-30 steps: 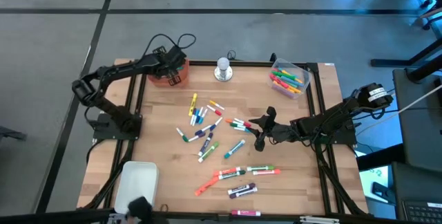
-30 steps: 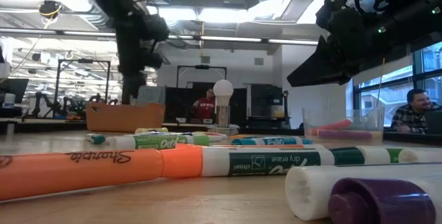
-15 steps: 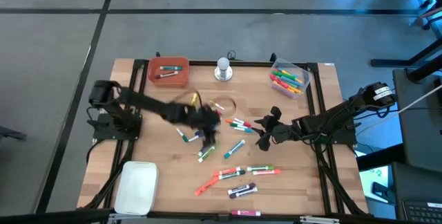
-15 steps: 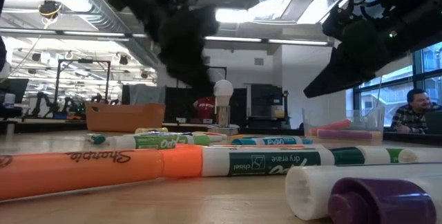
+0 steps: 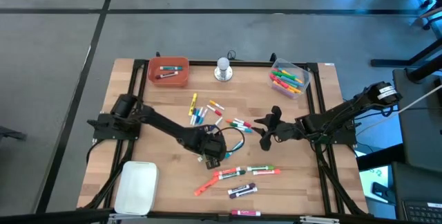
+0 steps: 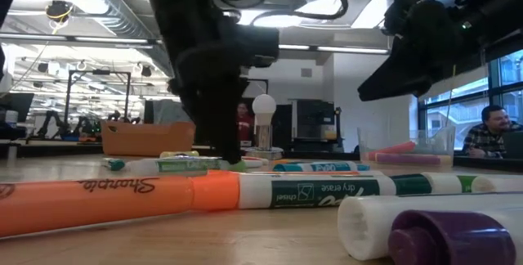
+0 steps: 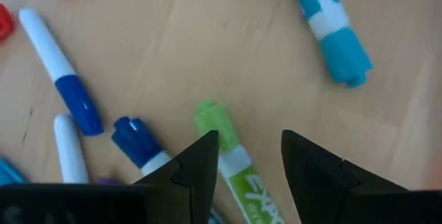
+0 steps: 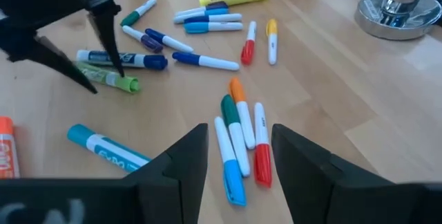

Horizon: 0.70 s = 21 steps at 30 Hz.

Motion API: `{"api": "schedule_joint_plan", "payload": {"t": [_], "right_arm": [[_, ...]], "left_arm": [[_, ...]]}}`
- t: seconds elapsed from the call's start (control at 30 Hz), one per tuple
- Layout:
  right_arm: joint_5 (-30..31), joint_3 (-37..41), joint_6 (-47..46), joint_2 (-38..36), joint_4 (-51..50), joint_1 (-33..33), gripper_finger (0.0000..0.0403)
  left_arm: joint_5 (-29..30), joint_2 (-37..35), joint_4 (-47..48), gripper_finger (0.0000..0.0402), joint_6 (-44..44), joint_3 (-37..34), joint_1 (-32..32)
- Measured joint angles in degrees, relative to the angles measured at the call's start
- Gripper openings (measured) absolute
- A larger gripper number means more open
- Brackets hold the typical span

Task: Pick & Place Markers
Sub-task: Put the light green marker pen into the orange bin

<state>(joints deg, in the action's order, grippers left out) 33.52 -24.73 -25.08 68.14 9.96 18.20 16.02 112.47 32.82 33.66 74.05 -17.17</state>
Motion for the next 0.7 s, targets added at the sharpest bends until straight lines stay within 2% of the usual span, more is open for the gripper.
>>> {"api": "schedule_joint_plan", "payload": {"t": [0.33,0.6,0.7], "right_arm": [[-0.1,0.0,2.0,0.0,0.9,0.0,0.0161],[-0.1,0.0,1.9,0.0,0.9,0.0,0.0161],[-0.1,0.0,2.2,0.0,0.8,0.0,0.0161]], "left_arm": [[-4.6,2.5,1.7,0.0138,0.0,0.4,2.0],[-7.0,3.4,1.6,0.0063,-4.4,0.3,3.2],[-7.9,2.1,1.4,0.0061,-7.9,0.2,3.9]]}}
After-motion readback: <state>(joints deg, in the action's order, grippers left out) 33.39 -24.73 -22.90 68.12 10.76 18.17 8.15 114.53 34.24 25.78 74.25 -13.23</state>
